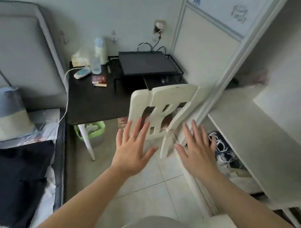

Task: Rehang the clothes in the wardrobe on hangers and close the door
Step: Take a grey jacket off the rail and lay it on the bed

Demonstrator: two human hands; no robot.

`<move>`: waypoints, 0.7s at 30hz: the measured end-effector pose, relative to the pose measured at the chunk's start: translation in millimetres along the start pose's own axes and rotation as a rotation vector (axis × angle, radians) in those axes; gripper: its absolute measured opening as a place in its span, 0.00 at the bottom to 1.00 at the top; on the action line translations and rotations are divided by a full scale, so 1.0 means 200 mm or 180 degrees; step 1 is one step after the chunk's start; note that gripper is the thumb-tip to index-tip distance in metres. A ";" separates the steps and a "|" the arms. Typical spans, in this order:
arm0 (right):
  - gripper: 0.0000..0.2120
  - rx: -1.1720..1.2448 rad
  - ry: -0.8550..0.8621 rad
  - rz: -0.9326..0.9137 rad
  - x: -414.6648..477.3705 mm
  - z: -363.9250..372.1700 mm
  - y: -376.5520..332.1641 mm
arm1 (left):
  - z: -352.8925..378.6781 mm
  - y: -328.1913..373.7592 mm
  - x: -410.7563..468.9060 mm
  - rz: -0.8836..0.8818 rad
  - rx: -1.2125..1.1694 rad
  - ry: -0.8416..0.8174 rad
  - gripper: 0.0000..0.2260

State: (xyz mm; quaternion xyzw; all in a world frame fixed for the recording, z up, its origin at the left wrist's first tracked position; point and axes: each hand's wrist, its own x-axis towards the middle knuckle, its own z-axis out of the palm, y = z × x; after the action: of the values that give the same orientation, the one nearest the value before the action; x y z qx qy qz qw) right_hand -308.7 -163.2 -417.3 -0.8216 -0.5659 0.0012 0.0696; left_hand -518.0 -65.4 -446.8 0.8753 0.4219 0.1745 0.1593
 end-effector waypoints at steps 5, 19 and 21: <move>0.32 -0.0160 0.0578 0.0329 0.16 -0.34 0.56 | 0.07 0.50 0.57 0.0837 -0.0138 0.0058 0.33; 0.33 -0.1446 0.2022 0.0825 0.45 -1.71 1.36 | -0.32 1.97 1.84 0.2590 -0.0411 0.1097 0.33; 0.33 -0.1643 0.2123 0.0944 0.48 -1.88 1.44 | -0.38 2.17 1.97 0.2813 -0.0498 0.1227 0.33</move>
State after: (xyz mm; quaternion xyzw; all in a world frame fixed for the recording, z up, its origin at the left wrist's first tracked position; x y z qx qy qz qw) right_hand 23.8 -216.6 -71.4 -0.8398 -0.3703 -0.3950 0.0399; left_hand -25.9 0.8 -127.2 0.9078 0.0175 0.4155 0.0542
